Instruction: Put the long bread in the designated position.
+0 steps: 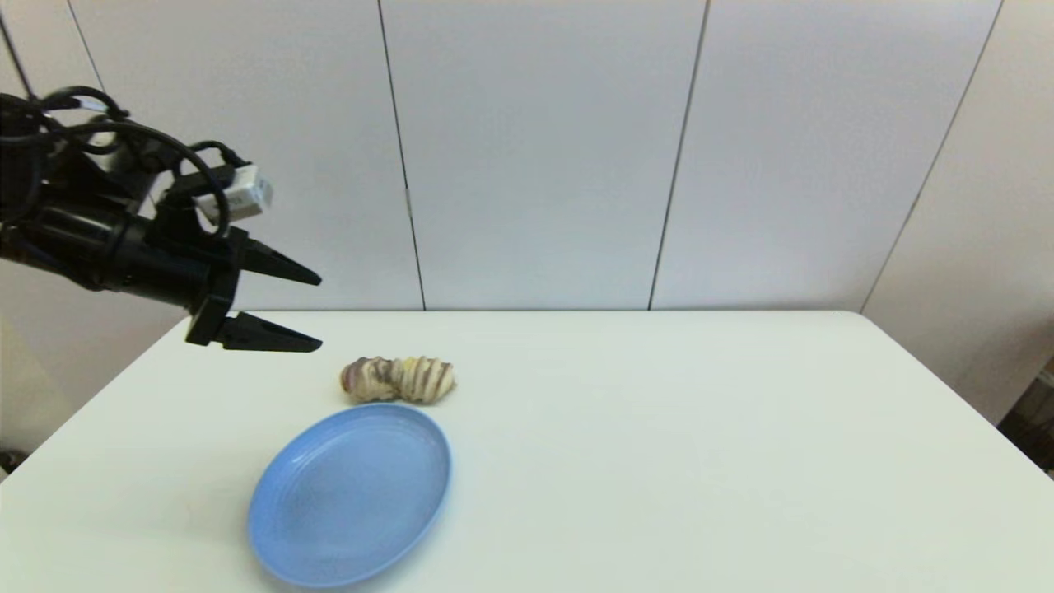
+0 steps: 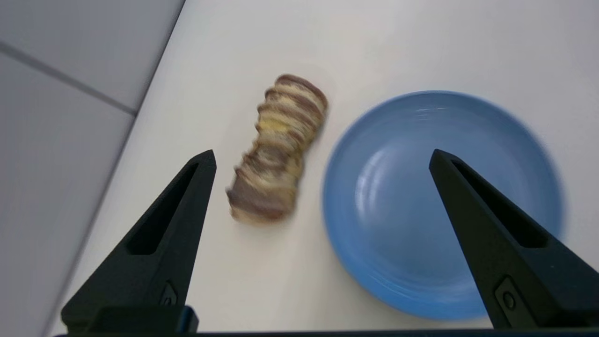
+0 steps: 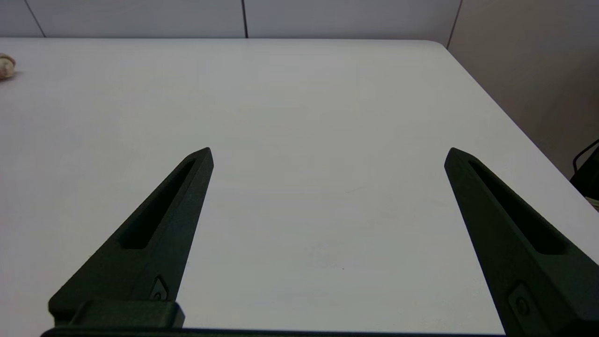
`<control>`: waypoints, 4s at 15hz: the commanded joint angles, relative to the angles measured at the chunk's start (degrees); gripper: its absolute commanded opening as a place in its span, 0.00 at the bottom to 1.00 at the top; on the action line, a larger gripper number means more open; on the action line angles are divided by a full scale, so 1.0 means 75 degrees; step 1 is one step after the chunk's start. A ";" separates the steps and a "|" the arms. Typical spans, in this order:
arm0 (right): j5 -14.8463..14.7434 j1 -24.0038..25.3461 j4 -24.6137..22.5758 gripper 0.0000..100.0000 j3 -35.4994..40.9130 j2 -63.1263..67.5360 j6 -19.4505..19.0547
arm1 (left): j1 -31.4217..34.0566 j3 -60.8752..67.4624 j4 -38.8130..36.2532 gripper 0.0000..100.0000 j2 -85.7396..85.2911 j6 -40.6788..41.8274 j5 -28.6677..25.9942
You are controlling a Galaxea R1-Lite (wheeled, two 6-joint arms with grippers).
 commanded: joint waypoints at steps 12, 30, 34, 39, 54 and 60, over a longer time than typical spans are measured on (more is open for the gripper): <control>0.0006 0.0001 0.0002 1.00 0.0000 0.0007 -0.0012 | 0.0182 0.7115 -0.4299 1.00 -0.8942 -0.6306 0.3391; 0.0006 0.0001 0.0002 1.00 0.0000 0.0007 -0.0012 | -0.0275 1.2142 -0.6643 1.00 -1.3852 -0.7021 0.5055; 0.0006 0.0001 0.0002 1.00 0.0000 0.0007 -0.0012 | -0.0286 1.2540 -0.6889 1.00 -1.3852 -0.7501 0.5735; 0.0006 0.0001 0.0002 1.00 0.0000 0.0007 -0.0012 | -0.0286 1.2540 -0.6596 1.00 -1.3852 -0.7572 0.5723; 0.0006 0.0001 0.0002 1.00 0.0000 0.0007 -0.0012 | -0.0286 1.2540 -0.6619 1.00 -1.3852 -0.8802 0.5981; 0.0006 0.0001 -0.0009 1.00 0.0000 0.0007 -0.0047 | -0.0286 1.2540 -0.6619 1.00 -1.3852 -0.8802 0.5981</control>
